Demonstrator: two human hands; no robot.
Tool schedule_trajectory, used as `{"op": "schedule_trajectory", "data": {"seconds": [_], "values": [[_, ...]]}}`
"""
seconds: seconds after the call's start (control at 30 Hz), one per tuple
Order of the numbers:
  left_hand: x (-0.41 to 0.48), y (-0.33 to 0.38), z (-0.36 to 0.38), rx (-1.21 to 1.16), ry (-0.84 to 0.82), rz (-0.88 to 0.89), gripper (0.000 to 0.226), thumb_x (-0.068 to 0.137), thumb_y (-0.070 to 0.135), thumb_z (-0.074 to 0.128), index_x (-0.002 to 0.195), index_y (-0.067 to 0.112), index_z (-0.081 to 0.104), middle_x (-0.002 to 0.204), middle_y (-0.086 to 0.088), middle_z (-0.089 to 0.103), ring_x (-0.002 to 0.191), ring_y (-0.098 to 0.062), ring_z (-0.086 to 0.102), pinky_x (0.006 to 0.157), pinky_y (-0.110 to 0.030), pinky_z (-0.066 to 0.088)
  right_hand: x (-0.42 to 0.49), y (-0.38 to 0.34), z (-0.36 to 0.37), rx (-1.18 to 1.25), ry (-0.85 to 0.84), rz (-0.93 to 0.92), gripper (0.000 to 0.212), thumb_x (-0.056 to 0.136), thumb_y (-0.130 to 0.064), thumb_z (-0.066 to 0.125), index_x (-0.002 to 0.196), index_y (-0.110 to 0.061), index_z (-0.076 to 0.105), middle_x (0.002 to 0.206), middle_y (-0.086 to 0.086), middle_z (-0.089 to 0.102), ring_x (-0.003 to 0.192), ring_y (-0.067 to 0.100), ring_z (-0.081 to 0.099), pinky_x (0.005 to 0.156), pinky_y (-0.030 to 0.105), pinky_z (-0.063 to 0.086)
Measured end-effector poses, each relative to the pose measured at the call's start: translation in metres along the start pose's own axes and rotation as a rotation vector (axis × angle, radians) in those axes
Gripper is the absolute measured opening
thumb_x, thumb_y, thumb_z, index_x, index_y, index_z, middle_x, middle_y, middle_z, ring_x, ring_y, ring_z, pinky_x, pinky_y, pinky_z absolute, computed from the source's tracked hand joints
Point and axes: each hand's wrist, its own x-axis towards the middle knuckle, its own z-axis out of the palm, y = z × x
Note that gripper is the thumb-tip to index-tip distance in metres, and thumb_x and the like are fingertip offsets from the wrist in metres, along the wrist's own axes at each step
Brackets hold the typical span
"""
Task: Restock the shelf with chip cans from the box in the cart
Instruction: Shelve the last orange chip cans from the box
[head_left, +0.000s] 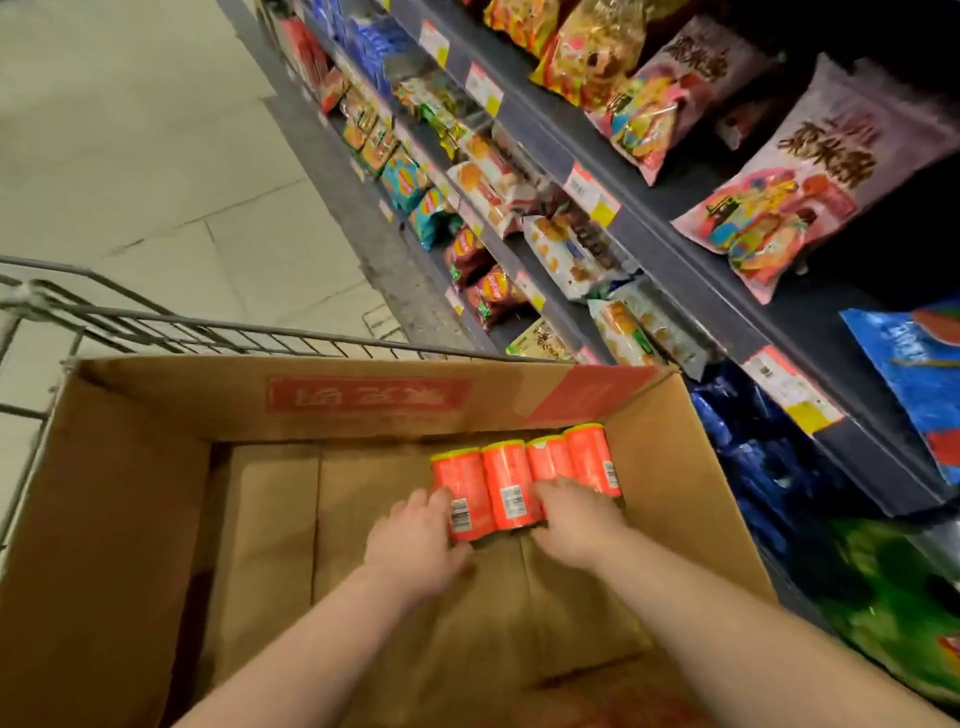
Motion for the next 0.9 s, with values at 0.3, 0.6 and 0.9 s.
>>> {"op": "schedule_trajectory", "data": {"seconds": [0.3,0.6,0.9], "values": [[0.062,-0.010,0.028,-0.396,-0.127,-0.210,0.067,0.081,0.049,0.063,0.135,0.019,0.037,0.131,-0.008,0.048,0.122,-0.027,0.050,0.099,-0.036,0.042,0.064,-0.004,0.027,0.229,-0.005,0.143,0.067,0.085,-0.038,0.061,0.142,-0.021,0.031,0.133,0.008,0.049,0.121,0.030,0.051,0.100,0.042,0.043],[0.088,-0.005,0.053,-0.895,-0.054,-0.433,0.071,0.076,0.042,0.074,0.131,0.010,0.043,0.125,-0.011,0.060,0.114,-0.029,0.058,0.090,-0.031,0.043,0.084,-0.015,0.050,0.466,0.031,0.317,0.070,0.081,-0.045,0.067,0.136,-0.015,0.036,0.134,0.008,0.046,0.121,0.027,0.052,0.096,0.035,0.044],[0.079,-0.011,0.064,-0.888,-0.071,-0.422,0.066,0.075,0.036,0.077,0.126,0.011,0.045,0.123,-0.009,0.060,0.111,-0.027,0.059,0.089,-0.032,0.045,0.078,-0.024,0.066,0.635,0.062,0.390,0.066,0.074,-0.037,0.074,0.125,-0.017,0.036,0.122,0.005,0.057,0.111,0.026,0.059,0.092,0.036,0.048]]}}
